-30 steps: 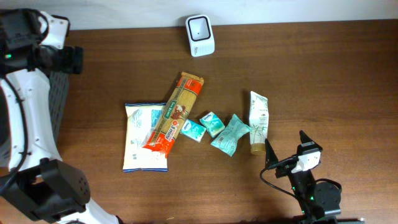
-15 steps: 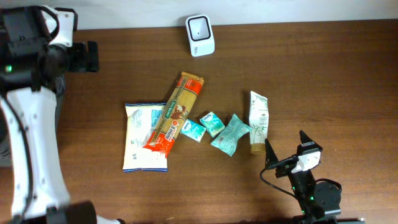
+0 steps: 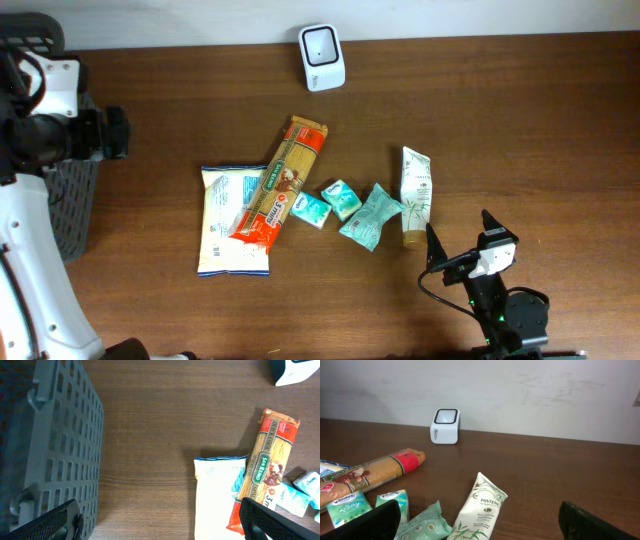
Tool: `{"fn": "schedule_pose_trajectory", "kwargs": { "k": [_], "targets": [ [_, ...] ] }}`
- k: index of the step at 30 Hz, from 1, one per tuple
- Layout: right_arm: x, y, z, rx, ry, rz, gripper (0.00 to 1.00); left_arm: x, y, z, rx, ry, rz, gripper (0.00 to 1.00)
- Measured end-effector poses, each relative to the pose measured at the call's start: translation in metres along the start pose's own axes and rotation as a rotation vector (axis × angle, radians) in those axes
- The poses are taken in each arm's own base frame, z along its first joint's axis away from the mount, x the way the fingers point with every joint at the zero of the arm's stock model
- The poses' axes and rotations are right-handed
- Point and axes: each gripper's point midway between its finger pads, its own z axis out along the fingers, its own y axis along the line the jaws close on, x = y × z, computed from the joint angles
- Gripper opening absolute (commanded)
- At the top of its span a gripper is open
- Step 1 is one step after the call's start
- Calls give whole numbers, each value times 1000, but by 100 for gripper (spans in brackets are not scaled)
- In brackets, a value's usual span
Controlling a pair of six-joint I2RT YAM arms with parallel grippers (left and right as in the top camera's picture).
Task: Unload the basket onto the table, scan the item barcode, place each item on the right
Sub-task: 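Reach the right gripper to the Pantene tube and grasp it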
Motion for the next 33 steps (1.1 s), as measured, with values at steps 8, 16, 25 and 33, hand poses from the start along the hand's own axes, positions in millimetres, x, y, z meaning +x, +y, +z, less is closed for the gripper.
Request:
{"fn": "schedule_pose_trajectory", "kwargs": {
  "k": [8, 16, 25, 33],
  "targets": [
    [0, 0, 0, 0, 0, 0, 99, 0, -1, 0, 12, -4, 9, 99],
    [-1, 3, 0, -15, -4, 0, 99, 0, -1, 0, 12, -4, 10, 99],
    [-48, 22, -11, -120, 124, 22, 99, -1, -2, 0, 15, -5, 10, 99],
    [-99, 22, 2, -128, 550, 102, 99, -1, -2, 0, 19, -6, 13, 99]
  ]
}}
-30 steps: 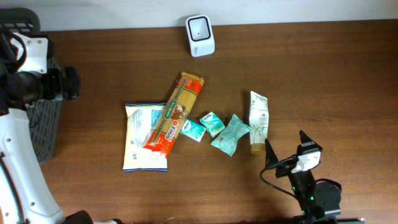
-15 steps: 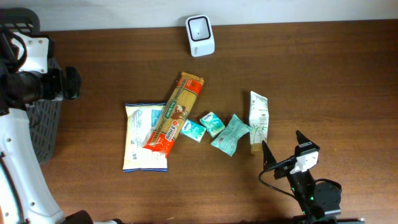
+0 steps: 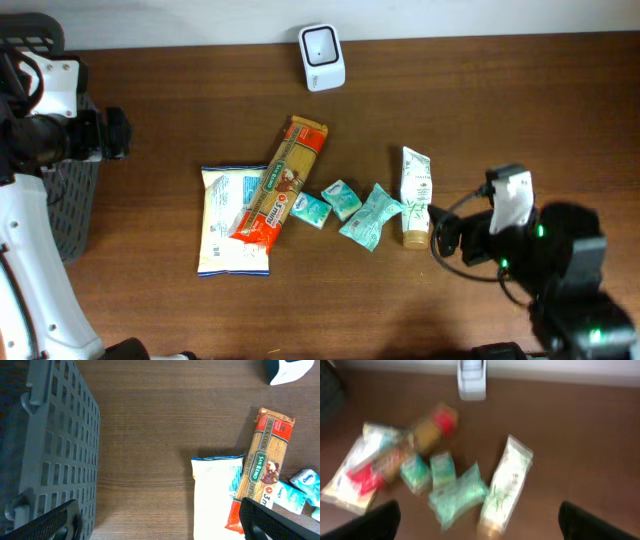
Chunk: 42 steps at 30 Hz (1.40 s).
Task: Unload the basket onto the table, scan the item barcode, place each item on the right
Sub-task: 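Reach the right gripper to the Pantene tube and grasp it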
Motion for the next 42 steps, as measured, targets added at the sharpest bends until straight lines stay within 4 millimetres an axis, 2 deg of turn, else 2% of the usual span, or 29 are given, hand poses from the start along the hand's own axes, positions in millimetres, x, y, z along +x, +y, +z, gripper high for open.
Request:
{"fn": "schedule_pose_trajectory", "kwargs": {
  "k": [2, 4, 7, 8, 9, 11, 13, 15, 16, 17, 19, 21, 23, 28, 32, 36, 37, 38, 40, 41, 42],
  "targets": [
    [-2, -2, 10, -3, 132, 34, 99, 0, 0, 0, 0, 0, 0, 99],
    [5, -6, 25, -3, 276, 71, 99, 0, 0, 0, 0, 0, 0, 99],
    [19, -15, 65, -5, 447, 118, 99, 0, 0, 0, 1, 1, -1, 99],
    [31, -17, 81, -16, 510, 144, 83, 0, 0, 0, 1, 1, 0, 99],
    [41, -15, 94, -54, 567, 162, 75, 0, 0, 0, 0, 0, 0, 99],
    [62, -11, 115, -95, 667, 165, 74, 0, 0, 0, 0, 0, 0, 99],
    [80, -9, 128, -19, 745, 107, 75, 0, 0, 0, 0, 0, 0, 99],
    [90, -5, 133, 80, 780, 29, 75, 0, 0, 0, 1, 1, 0, 99],
    [92, -9, 136, 187, 781, -15, 75, 0, 0, 0, 1, 1, 0, 99],
    [95, -2, 140, 226, 783, -57, 75, 0, 0, 0, 1, 1, -1, 99],
    [95, -12, 148, 335, 765, -67, 75, 0, 0, 0, 1, 0, -1, 99],
    [108, -23, 156, 419, 804, -68, 75, 0, 0, 0, 0, 0, 0, 99],
    [115, -27, 162, 445, 823, -75, 75, 0, 0, 0, 0, 0, 0, 99],
    [140, -20, 185, 450, 880, -119, 75, 0, 0, 0, 0, 0, 0, 99],
    [145, -28, 187, 490, 894, -139, 76, 0, 0, 0, 1, 1, -1, 99],
    [148, -39, 199, 553, 875, -171, 75, 0, 0, 0, 0, 0, 0, 99],
    [152, -43, 203, 572, 879, -183, 71, 0, 0, 0, 1, 1, 0, 99],
    [153, -46, 204, 589, 885, -196, 62, 0, 0, 0, 0, 0, 0, 99],
    [152, -49, 208, 609, 872, -204, 40, 0, 0, 0, 0, 0, 0, 99],
    [152, -50, 209, 614, 869, -207, 25, 0, 0, 0, 0, 0, 0, 99],
    [152, -50, 210, 618, 866, -205, 20, 0, 0, 0, 1, 1, 0, 99]
  ]
}}
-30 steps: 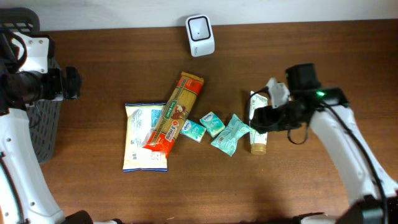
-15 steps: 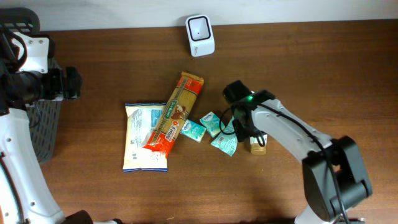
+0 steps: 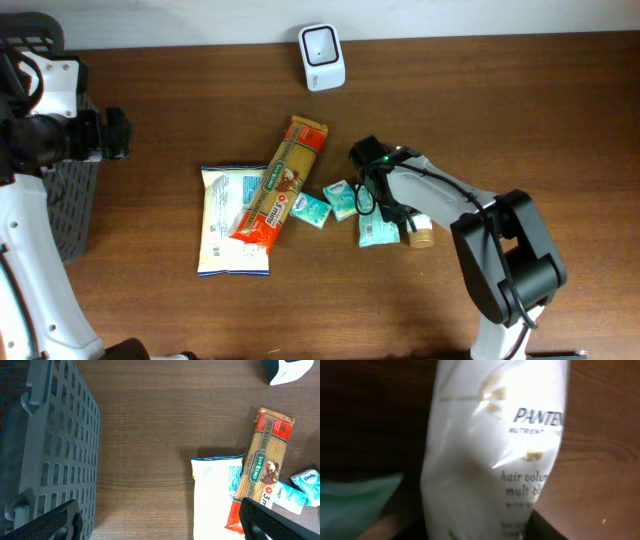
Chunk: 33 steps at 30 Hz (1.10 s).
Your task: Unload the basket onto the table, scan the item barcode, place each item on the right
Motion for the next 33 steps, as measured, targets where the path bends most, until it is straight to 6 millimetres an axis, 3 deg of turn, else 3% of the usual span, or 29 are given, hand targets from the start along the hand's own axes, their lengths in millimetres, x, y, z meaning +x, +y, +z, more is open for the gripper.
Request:
{"fn": "schedule_pose_trajectory", "kwargs": {
  "k": [2, 7, 10, 12, 17, 19, 22, 27, 30, 33],
  "targets": [
    [-1, 0, 0, 0, -2, 4, 5, 0, 0, 0, 0, 0, 0, 99],
    [-3, 3, -8, -41, 15, 5, 4, 0, 0, 0, 0, -1, 0, 99],
    [-8, 17, -27, -227, 45, -10, 4, 0, 0, 0, 0, 0, 0, 99],
    [-18, 16, -54, -407, 8, 1, 4, 0, 0, 0, 0, 0, 0, 99],
    [-38, -15, -128, -850, -207, 17, 4, 0, 0, 0, 0, 0, 0, 99],
    [-39, -12, -149, -1019, -263, -28, 4, 0, 0, 0, 0, 0, 0, 99],
    [-36, 7, -198, -1316, -382, -152, 4, 0, 0, 0, 0, 0, 0, 99],
    [-32, 17, -272, -1683, -581, -291, 4, 0, 0, 0, 0, -1, 0, 99],
    [-35, 11, -295, -1793, -646, -314, 4, 0, 0, 0, 0, 0, 0, 99],
    [-35, 9, -300, -1825, -641, -309, 4, 0, 0, 0, 0, 0, 0, 99]
  ]
}}
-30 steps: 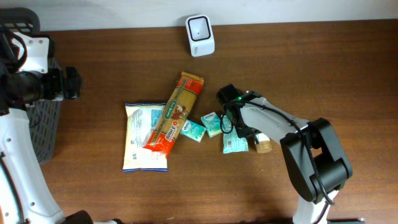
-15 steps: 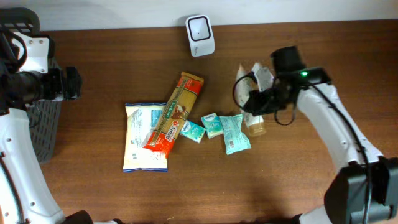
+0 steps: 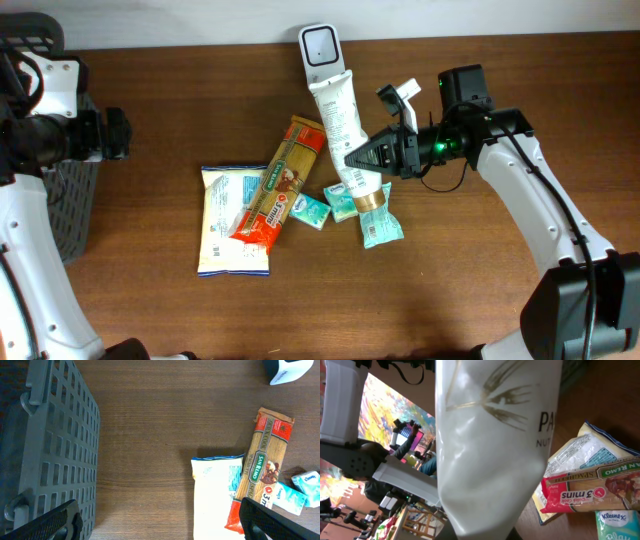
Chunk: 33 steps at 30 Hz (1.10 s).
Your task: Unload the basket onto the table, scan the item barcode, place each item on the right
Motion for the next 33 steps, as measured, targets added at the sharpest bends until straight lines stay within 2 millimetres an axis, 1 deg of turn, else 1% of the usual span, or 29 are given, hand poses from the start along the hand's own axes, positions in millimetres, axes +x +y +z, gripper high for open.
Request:
{"fn": "schedule_pose_trajectory", "kwargs": {
  "k": [3, 7, 11, 16, 24, 28, 31, 32, 33],
  "targets": [
    [0, -1, 0, 5, 1, 8, 4, 0, 0, 0, 0, 0, 0, 99],
    [5, -15, -1, 90, 22, 25, 4, 0, 0, 0, 0, 0, 0, 99],
    [8, -24, 0, 142, 40, 32, 4, 0, 0, 0, 0, 0, 0, 99],
    [11, -22, 6, 138, 58, 29, 4, 0, 0, 0, 0, 0, 0, 99],
    [13, -26, 6, 161, 65, 32, 4, 0, 0, 0, 0, 0, 0, 99],
    [21, -40, 3, 251, 96, 64, 4, 0, 0, 0, 0, 0, 0, 99],
    [32, -61, -6, 391, 140, 90, 4, 0, 0, 0, 0, 0, 0, 99],
    [39, -73, -12, 470, 167, 106, 4, 0, 0, 0, 0, 0, 0, 99],
    [42, -78, -16, 505, 179, 115, 4, 0, 0, 0, 0, 0, 0, 99]
  ]
}}
